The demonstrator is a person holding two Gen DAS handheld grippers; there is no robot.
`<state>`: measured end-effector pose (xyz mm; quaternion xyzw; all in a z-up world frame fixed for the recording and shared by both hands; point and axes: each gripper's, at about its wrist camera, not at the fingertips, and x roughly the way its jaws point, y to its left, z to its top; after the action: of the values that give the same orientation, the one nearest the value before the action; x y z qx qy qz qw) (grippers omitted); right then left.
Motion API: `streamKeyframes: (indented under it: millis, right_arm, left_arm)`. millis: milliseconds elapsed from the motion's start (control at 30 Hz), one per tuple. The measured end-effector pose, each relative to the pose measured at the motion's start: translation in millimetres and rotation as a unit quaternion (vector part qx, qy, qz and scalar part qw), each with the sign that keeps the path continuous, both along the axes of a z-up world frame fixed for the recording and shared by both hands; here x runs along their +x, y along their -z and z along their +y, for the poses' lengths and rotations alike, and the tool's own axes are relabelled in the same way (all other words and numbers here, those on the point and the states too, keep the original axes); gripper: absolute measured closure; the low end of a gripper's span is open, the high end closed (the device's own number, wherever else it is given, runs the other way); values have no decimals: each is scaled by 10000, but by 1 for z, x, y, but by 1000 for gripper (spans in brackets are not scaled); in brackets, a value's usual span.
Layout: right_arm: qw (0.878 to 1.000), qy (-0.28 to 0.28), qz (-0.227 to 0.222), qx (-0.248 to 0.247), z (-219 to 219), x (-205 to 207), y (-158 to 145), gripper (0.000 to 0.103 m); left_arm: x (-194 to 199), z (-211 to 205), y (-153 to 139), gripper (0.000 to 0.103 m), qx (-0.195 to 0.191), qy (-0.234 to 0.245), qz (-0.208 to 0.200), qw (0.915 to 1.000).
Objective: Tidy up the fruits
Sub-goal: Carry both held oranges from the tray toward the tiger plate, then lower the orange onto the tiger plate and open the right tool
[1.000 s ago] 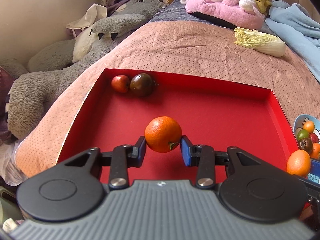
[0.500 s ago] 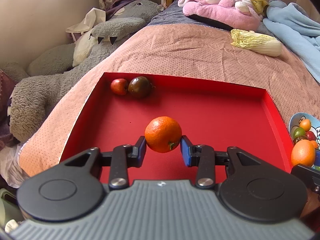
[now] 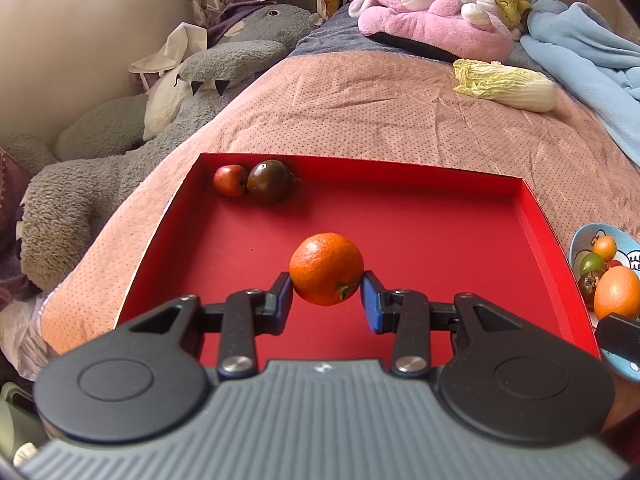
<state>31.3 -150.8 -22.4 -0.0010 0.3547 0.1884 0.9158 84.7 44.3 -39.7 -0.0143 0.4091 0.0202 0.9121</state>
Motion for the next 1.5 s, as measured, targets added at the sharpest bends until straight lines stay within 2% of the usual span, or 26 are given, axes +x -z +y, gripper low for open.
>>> streamKeyframes:
  millis: [667, 1167, 1500]
  right_arm:
    - [9986, 504, -72, 145, -39, -8, -7, 62]
    - [9932, 1160, 15, 99, -88, -5, 5, 62]
    - [9895, 1432, 210, -37, -107, -6, 25, 62]
  left_arm:
    - [1, -25, -3, 63, 60, 229, -17, 9997]
    - [2, -35, -2, 63, 86, 324, 8, 9994]
    - [3, -40, -6, 63, 86, 393, -32, 9992]
